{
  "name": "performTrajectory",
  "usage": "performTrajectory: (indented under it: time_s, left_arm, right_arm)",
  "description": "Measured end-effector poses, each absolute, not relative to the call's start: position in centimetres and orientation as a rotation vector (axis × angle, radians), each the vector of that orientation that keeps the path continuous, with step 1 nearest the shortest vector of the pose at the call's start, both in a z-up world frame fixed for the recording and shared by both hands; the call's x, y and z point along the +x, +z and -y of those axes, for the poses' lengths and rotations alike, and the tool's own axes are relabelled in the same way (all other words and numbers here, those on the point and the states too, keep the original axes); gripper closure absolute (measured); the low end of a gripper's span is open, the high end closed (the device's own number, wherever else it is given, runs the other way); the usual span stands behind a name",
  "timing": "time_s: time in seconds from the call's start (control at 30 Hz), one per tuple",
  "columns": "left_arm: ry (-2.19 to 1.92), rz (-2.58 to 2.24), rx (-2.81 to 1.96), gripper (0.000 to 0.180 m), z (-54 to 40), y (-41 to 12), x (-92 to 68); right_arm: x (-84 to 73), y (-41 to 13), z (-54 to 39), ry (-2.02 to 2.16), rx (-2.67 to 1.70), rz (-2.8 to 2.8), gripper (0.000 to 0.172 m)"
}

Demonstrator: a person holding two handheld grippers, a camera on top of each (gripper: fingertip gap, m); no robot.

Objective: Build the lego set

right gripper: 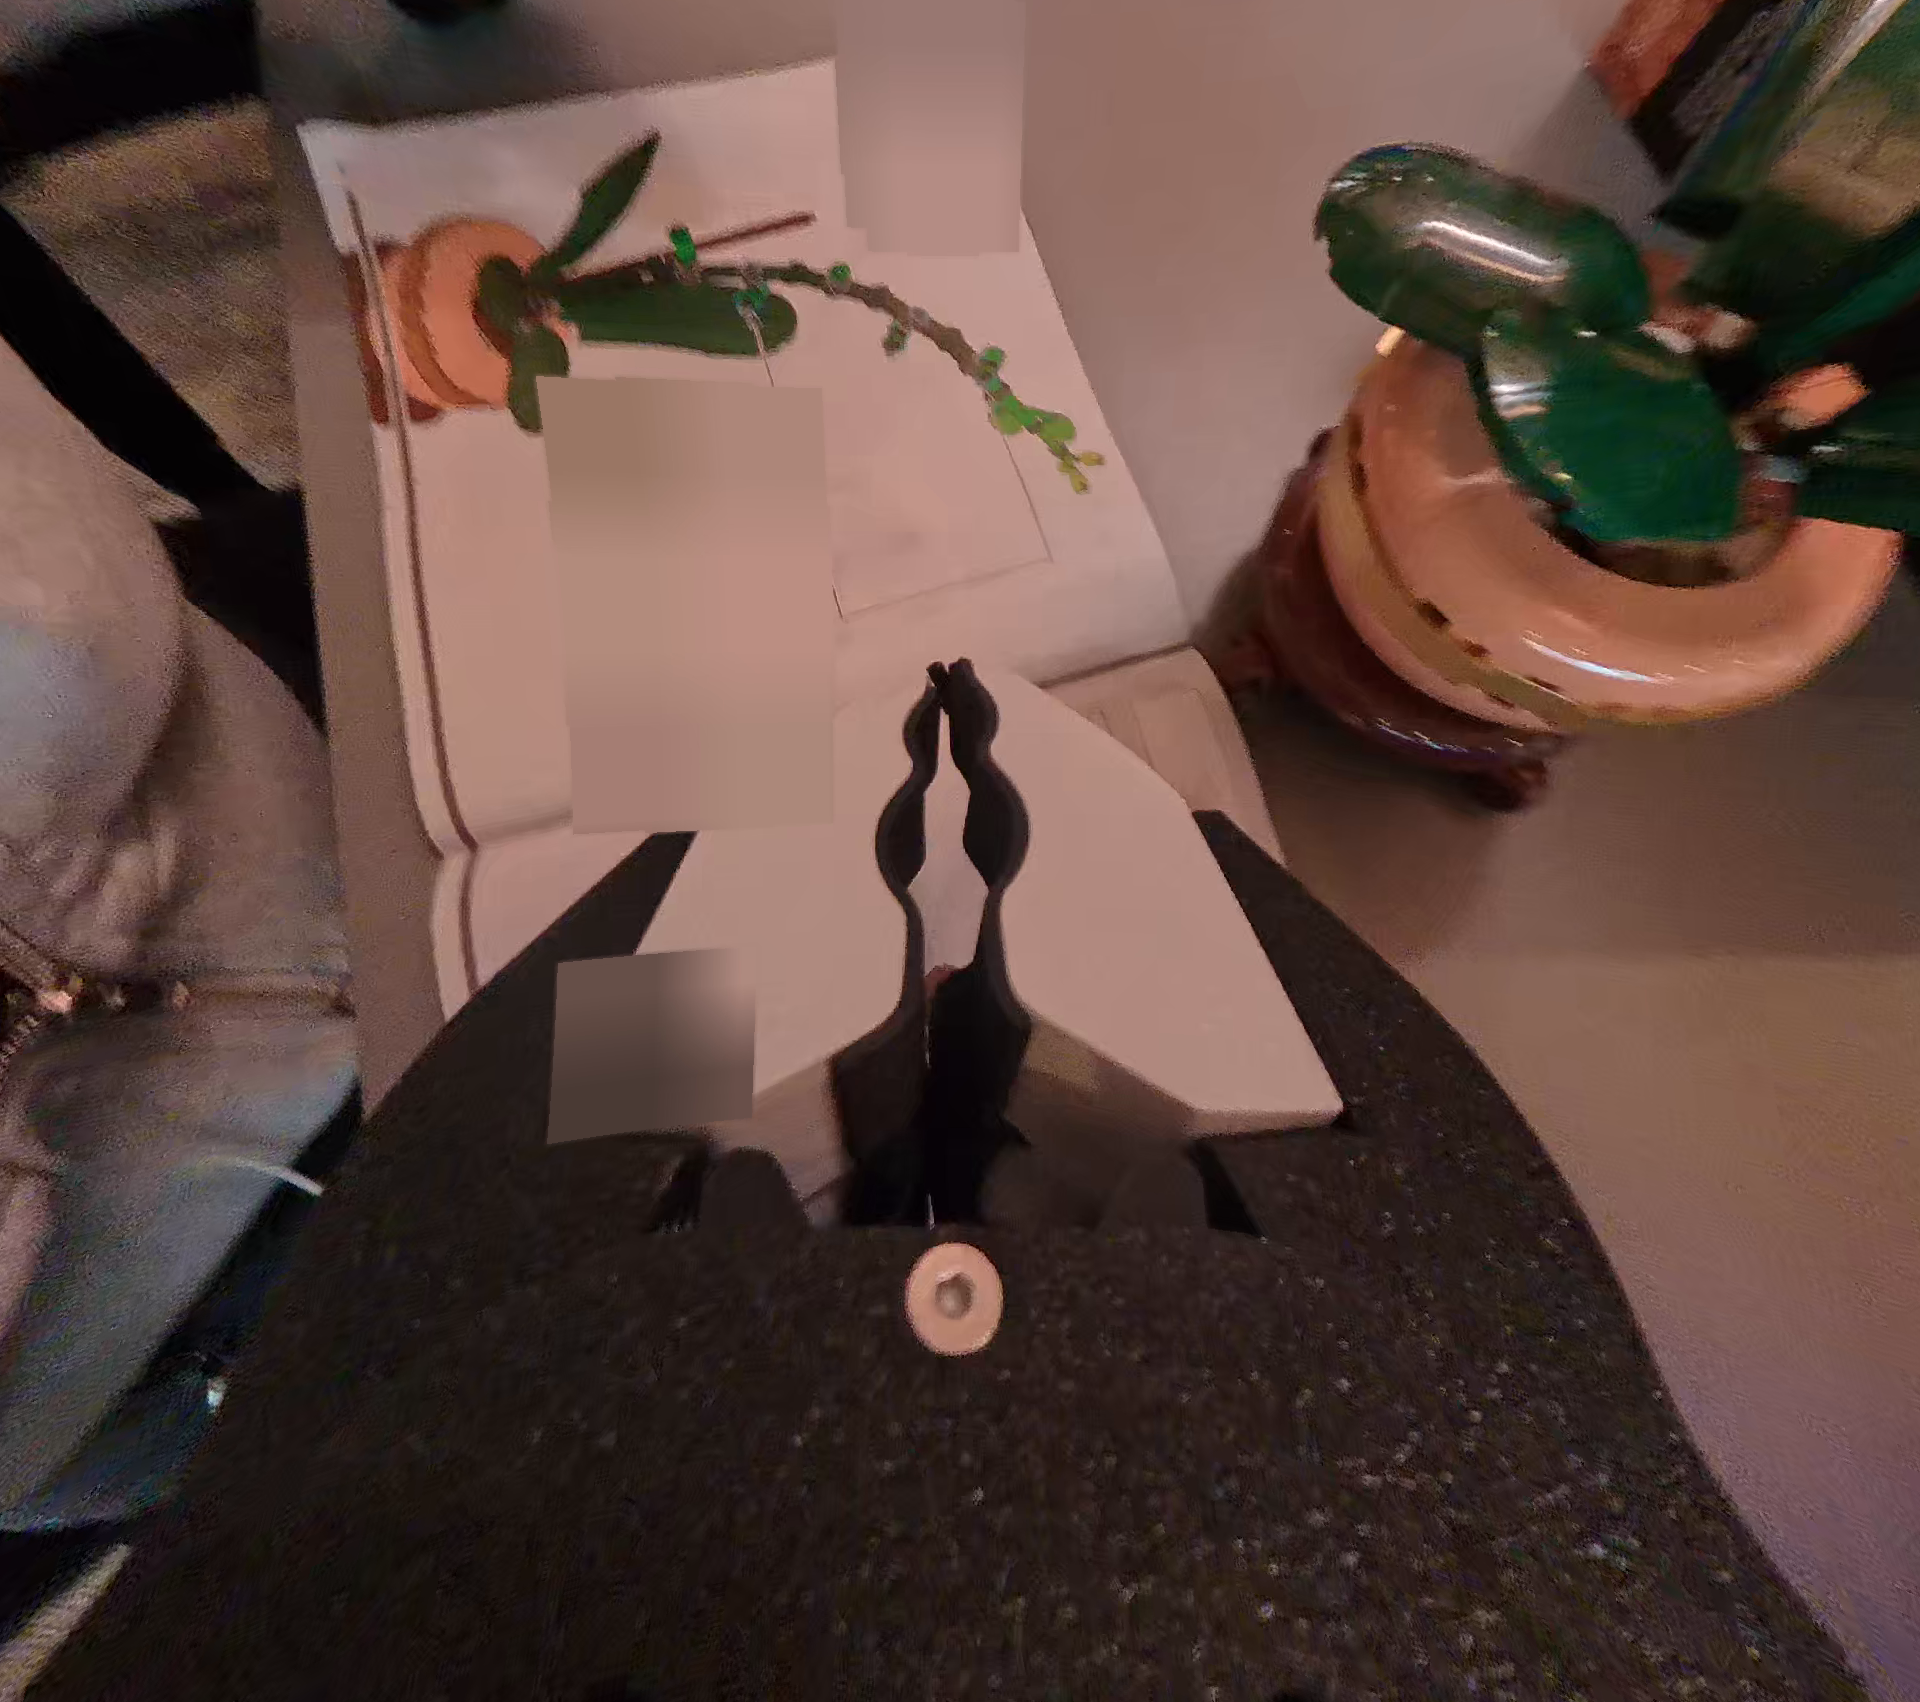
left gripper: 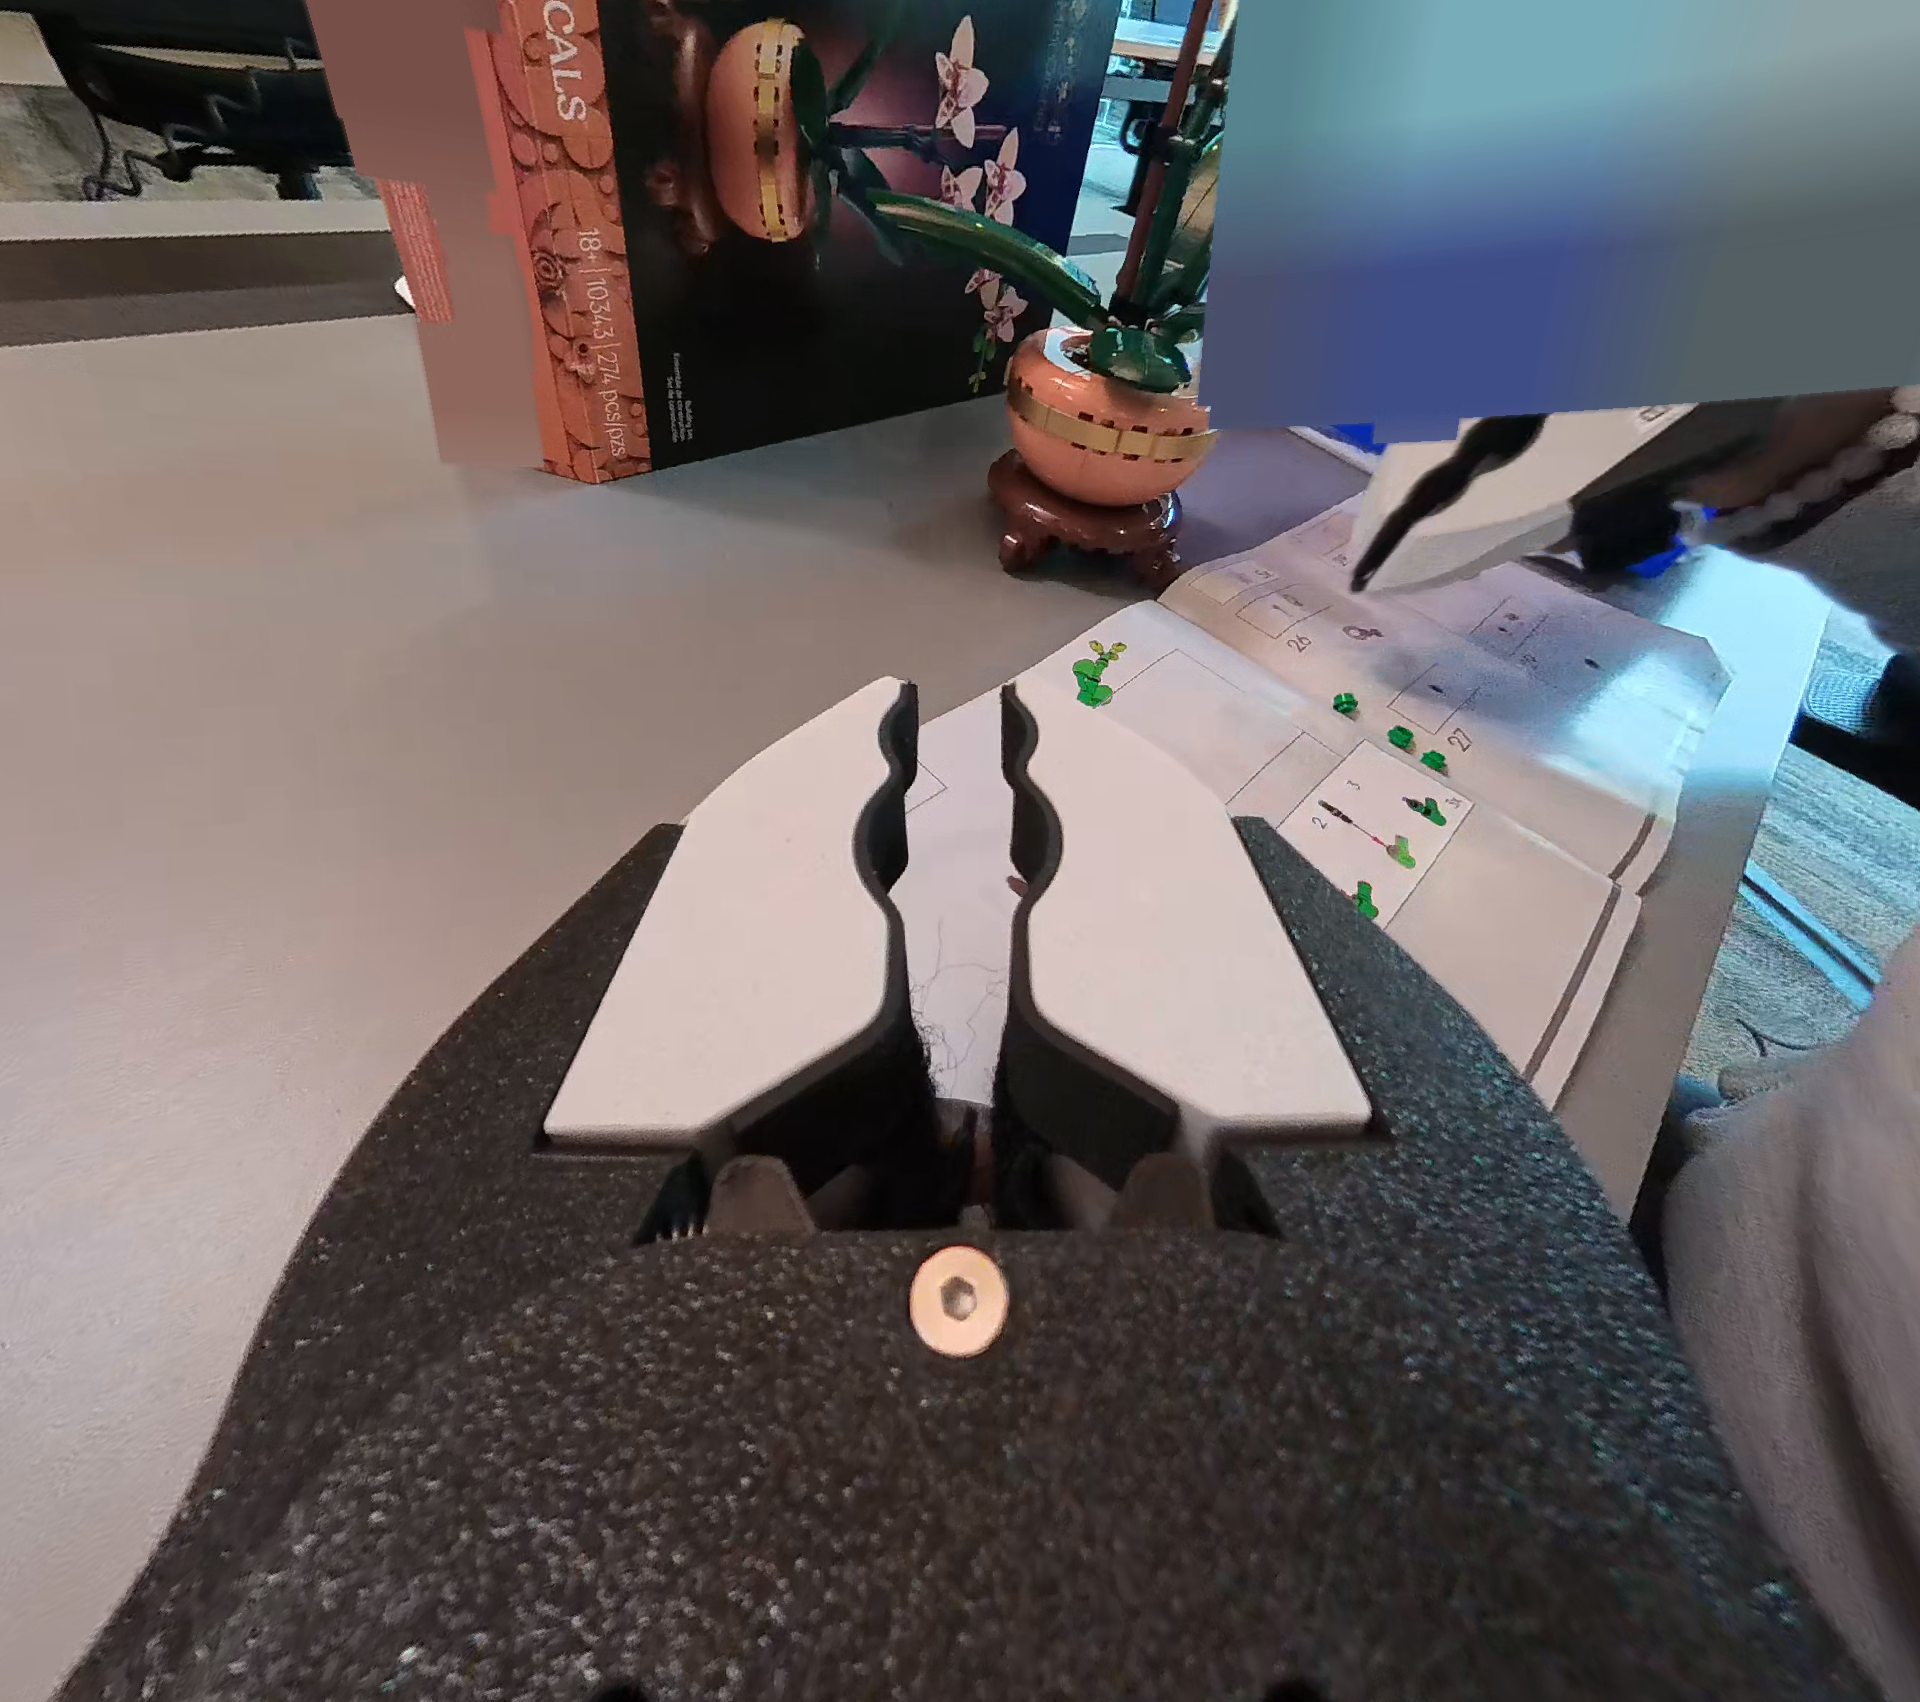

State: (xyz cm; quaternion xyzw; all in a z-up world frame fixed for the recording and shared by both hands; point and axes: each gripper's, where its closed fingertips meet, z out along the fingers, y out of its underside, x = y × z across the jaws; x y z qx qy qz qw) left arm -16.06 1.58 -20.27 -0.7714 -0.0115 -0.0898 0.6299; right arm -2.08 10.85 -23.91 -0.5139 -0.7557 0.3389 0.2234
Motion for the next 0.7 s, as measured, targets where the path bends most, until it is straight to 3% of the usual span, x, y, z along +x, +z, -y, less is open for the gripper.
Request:
performTrajectory:
  time_s: [0.43,0.7]
  left_arm:
    - [-0.219,0.048,-1.76,0.165,-1.2,-20.2,-16.0]
    - [-0.223,0.049,-1.762,0.164,-1.2,-20.2,-16.1]
  right_arm:
    - [-3.2,-27.4,-10.1,0.982,-1.606,2.147,0.17]
    - [-3.1,-27.2,-10.1,1.01,-1.593,2.166,0.159]
